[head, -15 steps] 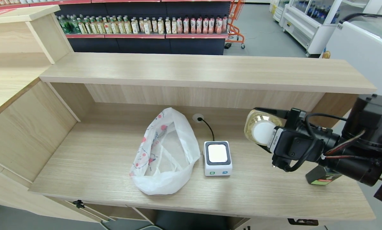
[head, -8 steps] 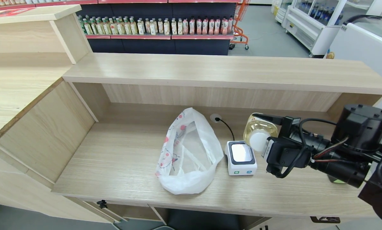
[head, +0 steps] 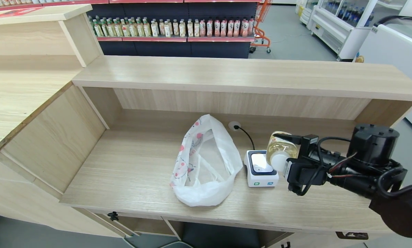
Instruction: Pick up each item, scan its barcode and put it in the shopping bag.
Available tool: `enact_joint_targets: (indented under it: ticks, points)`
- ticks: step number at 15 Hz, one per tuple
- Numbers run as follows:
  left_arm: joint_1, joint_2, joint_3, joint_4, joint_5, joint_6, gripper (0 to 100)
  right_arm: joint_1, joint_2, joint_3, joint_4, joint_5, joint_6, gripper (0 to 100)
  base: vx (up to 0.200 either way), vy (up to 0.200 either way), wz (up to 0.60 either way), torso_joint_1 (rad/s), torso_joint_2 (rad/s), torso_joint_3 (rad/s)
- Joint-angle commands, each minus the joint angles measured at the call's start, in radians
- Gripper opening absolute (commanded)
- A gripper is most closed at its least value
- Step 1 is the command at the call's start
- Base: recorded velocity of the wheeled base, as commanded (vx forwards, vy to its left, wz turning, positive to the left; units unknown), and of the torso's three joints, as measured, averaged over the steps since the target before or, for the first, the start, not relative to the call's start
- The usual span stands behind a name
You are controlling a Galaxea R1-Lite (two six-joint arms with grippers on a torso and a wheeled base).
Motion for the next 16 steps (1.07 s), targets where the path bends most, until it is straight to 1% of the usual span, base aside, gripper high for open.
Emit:
enact_joint_targets:
  ticks: [1,4,9,11,16]
  points:
    - [-0.001,0.0,0.0,0.0,0.0,0.0,100,-0.006,0.034,0.003,-0.018,0.006,-0.001,0,0.0,0.0,0.0,0.0,0.0,0.0]
    - [-0.001,0.0,0.0,0.0,0.0,0.0,100,-0.006,0.092,0.006,-0.087,0.022,0.0,0,0.0,0.0,0.0,0.0,0.0,0.0]
    - [-0.001,0.001,0.0,0.0,0.0,0.0,100,-0.015,0.167,0.005,-0.151,0.054,0.0,0,0.0,0.0,0.0,0.0,0.0,0.0]
    - [-0.001,0.0,0.0,0.0,-0.002,0.001,100,-0.024,0.216,0.005,-0.198,0.077,0.004,0,0.0,0.0,0.0,0.0,0.0,0.0]
    - [-0.001,0.0,0.0,0.0,-0.002,0.001,100,-0.043,0.276,-0.014,-0.221,0.109,0.005,0,0.0,0.0,0.0,0.0,0.0,0.0]
